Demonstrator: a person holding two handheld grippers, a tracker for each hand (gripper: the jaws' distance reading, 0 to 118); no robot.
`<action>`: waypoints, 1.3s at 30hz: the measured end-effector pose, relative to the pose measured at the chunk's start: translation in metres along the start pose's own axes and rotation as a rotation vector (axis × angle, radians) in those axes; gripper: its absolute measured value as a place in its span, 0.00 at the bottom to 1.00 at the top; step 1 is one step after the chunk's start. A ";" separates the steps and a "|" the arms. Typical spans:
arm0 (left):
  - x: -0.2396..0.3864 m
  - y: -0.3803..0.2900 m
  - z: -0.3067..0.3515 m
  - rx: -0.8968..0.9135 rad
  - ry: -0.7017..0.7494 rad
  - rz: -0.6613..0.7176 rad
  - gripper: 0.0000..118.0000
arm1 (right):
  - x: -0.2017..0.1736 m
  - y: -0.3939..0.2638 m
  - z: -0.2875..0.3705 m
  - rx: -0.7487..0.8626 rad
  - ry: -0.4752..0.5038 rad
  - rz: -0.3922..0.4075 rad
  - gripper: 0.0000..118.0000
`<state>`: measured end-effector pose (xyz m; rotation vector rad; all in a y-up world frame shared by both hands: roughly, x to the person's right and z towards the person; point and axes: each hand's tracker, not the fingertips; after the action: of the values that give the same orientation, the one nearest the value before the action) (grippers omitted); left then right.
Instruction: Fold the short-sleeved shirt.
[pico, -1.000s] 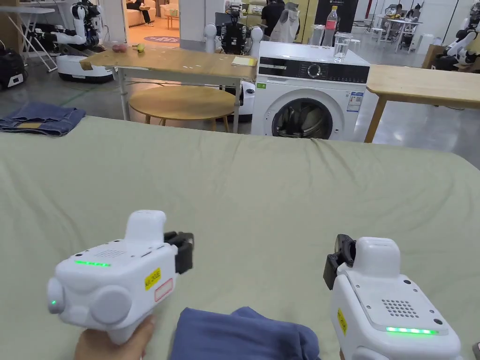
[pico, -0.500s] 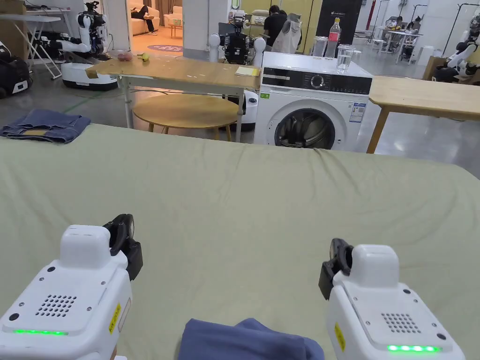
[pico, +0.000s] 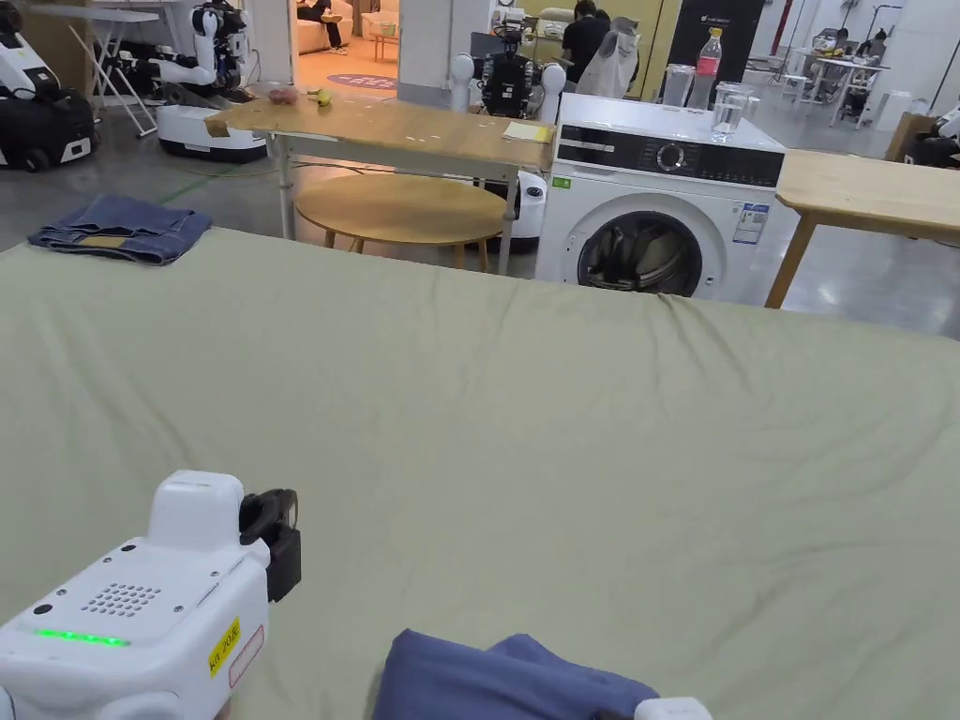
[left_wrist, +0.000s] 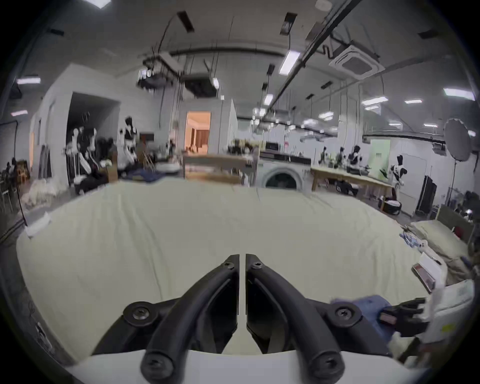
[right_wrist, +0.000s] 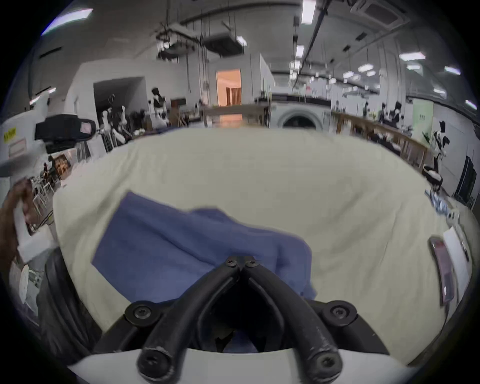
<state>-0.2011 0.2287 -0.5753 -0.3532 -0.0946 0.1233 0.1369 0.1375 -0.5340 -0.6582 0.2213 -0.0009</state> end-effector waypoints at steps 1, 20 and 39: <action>-0.004 -0.003 -0.003 -0.041 -0.020 0.013 0.00 | 0.002 -0.003 -0.004 -0.005 -0.013 -0.009 0.00; -0.055 -0.071 -0.079 -0.720 -0.737 0.544 0.56 | 0.009 0.006 -0.003 0.010 0.016 -0.042 0.00; -0.004 -0.108 -0.107 -0.785 -0.834 0.646 0.24 | 0.002 0.006 0.000 0.041 -0.016 0.024 0.00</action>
<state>-0.1816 0.0914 -0.6373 -1.0953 -0.8704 0.8855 0.1382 0.1419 -0.5384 -0.6141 0.2131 0.0226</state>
